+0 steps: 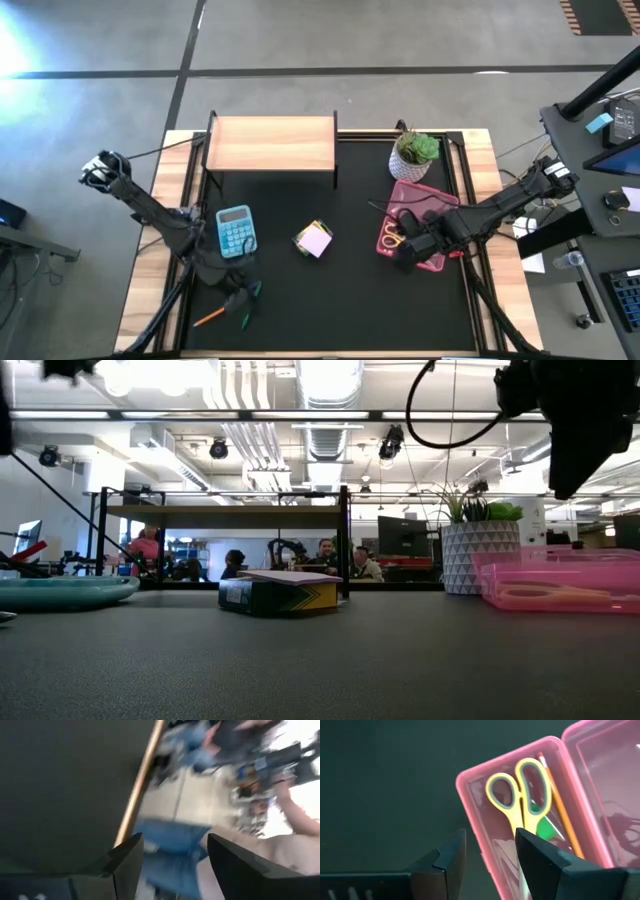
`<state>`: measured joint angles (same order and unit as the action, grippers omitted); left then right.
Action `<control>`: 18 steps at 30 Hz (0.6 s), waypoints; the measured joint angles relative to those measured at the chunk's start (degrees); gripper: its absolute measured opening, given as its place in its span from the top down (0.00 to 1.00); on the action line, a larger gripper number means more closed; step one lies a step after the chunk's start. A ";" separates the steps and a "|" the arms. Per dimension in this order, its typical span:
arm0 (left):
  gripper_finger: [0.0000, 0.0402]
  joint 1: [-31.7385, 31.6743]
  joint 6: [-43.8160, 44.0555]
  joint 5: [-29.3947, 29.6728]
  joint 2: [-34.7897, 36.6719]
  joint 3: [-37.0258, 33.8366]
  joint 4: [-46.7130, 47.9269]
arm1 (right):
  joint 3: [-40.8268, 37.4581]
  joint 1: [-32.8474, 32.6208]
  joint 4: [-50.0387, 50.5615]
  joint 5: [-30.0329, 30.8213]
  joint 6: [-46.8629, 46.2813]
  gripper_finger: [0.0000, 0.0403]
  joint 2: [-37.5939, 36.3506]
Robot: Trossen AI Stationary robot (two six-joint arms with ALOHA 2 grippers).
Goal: Pack school essentials
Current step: Put the blue pen into the pink supply box
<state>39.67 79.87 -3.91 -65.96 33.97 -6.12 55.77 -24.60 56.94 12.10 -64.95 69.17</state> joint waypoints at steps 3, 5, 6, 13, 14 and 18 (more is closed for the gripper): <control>0.49 0.85 2.74 -3.85 -2.36 1.24 5.13 | -0.08 0.00 -1.60 0.03 -0.45 0.60 0.00; 0.49 1.21 3.24 -5.61 -3.92 2.84 10.11 | -0.22 0.00 -2.38 0.09 -1.14 0.60 0.01; 0.49 1.34 3.17 -6.22 -4.76 4.05 13.67 | -0.22 0.00 -2.50 0.09 -1.17 0.60 0.02; 0.49 1.89 -3.81 -4.59 -10.18 14.56 42.31 | -0.33 0.00 -2.78 0.41 -2.03 0.61 0.02; 0.49 2.17 -4.19 -3.79 -11.07 15.46 44.66 | -0.33 0.00 -2.81 0.78 -2.08 0.61 0.02; 0.49 3.48 -5.41 -1.76 -14.75 16.96 47.18 | -0.33 0.00 -2.87 2.07 -2.72 0.61 0.02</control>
<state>43.15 74.46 -5.67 -80.71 50.94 41.05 55.44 -24.60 54.07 14.17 -67.66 69.19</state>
